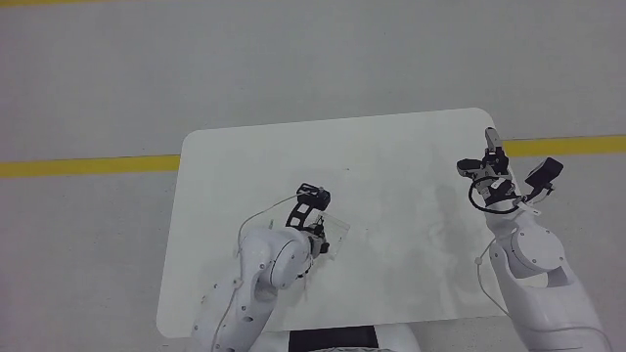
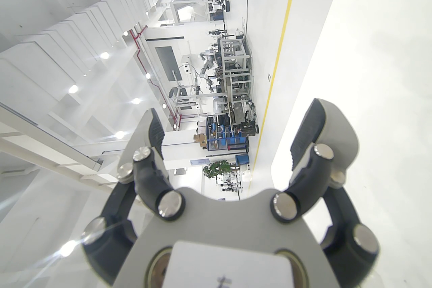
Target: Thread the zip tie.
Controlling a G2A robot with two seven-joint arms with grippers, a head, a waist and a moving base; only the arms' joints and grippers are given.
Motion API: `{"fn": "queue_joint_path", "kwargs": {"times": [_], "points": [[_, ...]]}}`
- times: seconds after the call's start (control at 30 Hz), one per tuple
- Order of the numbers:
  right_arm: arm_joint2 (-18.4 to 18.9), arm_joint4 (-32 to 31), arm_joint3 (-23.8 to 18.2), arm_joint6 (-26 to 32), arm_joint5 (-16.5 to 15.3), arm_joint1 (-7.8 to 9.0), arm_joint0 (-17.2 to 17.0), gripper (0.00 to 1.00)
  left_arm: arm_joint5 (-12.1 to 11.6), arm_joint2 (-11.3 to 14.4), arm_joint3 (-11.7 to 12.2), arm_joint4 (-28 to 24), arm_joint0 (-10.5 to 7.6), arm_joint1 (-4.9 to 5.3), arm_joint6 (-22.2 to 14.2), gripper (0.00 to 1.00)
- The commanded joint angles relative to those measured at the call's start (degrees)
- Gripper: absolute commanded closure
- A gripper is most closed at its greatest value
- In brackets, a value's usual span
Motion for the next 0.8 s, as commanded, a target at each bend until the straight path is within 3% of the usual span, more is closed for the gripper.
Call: {"fn": "queue_joint_path", "kwargs": {"times": [0.0, 0.27, 0.37, 0.53, 0.77], "points": [[0.00, 0.00, 0.00, 0.00, 0.00, 0.00, 0.00, 0.00, -1.03, -0.43, -0.35, -0.69, 0.06, 0.15, -0.32, 1.00], [0.00, 0.00, 0.00, 0.00, 0.00, 0.00, 0.00, 0.00, -1.03, -0.43, -0.35, -0.69, 0.06, 0.15, -0.32, 1.00], [0.00, 0.00, 0.00, 0.00, 0.00, 0.00, 0.00, 0.00, -1.78, -1.04, 0.42, 0.03, 0.16, 0.44, 1.93, 1.00], [0.00, 0.00, 0.00, 0.00, 0.00, 0.00, 0.00, 0.00, -8.72, -3.00, -1.12, 2.75, 0.93, 1.68, 1.38, 1.00], [0.00, 0.00, 0.00, 0.00, 0.00, 0.00, 0.00, 0.00, -23.72, -6.21, -3.45, 1.10, 2.54, 3.70, 0.89, 1.00]]}}
